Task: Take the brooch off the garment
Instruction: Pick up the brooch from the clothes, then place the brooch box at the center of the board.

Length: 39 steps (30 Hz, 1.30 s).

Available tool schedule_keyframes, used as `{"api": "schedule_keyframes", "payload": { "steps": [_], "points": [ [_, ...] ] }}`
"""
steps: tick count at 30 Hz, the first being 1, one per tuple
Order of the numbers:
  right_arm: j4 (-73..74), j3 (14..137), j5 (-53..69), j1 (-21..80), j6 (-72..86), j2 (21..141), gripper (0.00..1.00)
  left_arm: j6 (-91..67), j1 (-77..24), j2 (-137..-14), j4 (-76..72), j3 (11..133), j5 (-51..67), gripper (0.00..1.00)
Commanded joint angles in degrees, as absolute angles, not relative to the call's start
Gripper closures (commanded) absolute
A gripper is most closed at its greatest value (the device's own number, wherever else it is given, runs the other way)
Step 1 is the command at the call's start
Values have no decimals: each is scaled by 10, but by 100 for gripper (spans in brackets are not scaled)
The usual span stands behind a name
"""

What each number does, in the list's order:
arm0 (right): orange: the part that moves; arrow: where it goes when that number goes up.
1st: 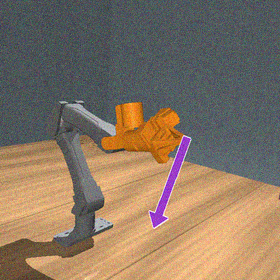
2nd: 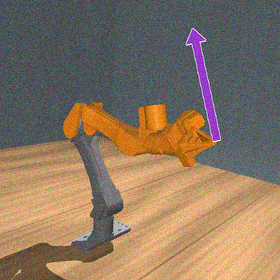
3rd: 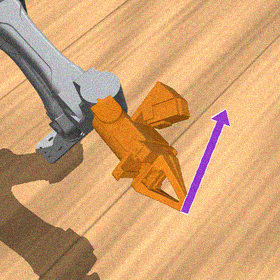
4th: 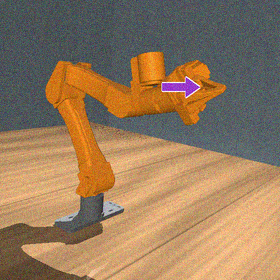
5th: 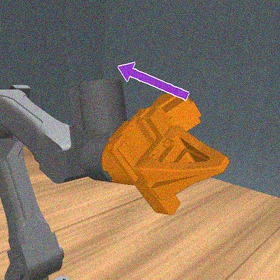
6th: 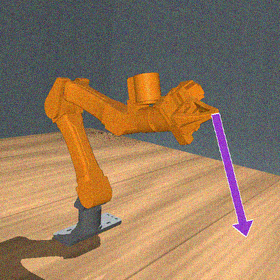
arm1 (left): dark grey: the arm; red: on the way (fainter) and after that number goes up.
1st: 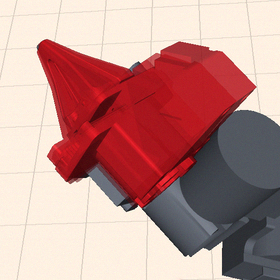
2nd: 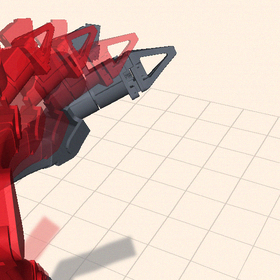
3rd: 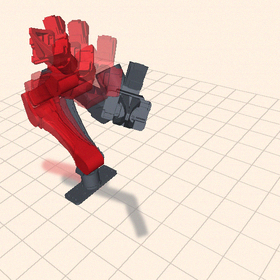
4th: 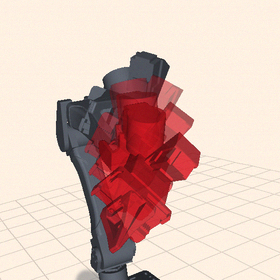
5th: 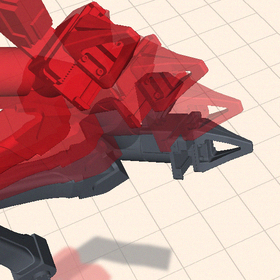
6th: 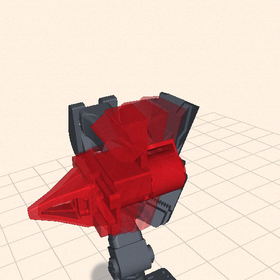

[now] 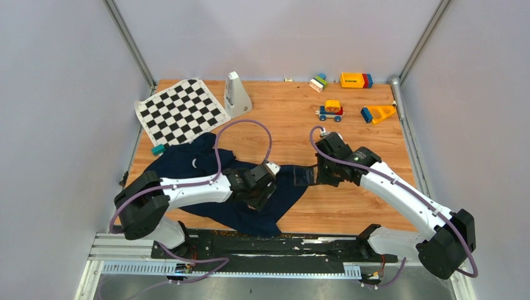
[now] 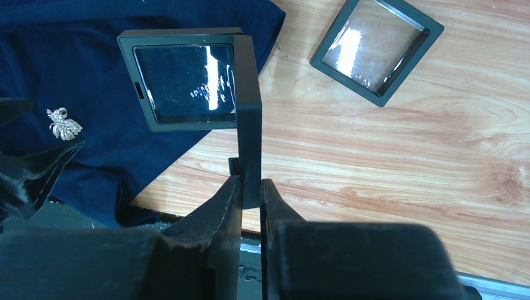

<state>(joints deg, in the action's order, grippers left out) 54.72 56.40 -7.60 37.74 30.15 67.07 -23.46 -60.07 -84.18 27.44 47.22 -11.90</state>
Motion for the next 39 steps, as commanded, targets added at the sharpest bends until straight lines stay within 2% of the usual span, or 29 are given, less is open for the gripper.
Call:
{"api": "schedule_keyframes", "payload": {
  "steps": [1,7,12,17,22,25,30,32,36,39],
  "points": [
    [548,580,-75,377,306,671,100,-233,-589,-862,224,485,-93,35],
    [554,589,-102,377,307,716,100,-254,-580,-886,203,466,-77,36],
    [578,612,-113,378,304,765,98,-273,-577,-890,205,454,-73,45],
    [609,631,-132,385,307,800,99,-285,-577,-873,227,449,-87,47],
    [610,633,-134,387,307,816,89,-288,-577,-853,259,449,-106,40],
    [610,634,-130,388,304,823,86,-294,-577,-842,267,445,-104,34],
    [609,636,-126,388,300,826,78,-302,-585,-824,285,448,-108,32],
    [610,638,-124,390,298,824,72,-303,-590,-821,297,453,-117,31],
    [609,637,-122,390,295,816,66,-302,-593,-832,301,455,-121,38],
    [609,638,-117,390,294,802,64,-302,-593,-846,282,449,-108,40]
  ]
}}
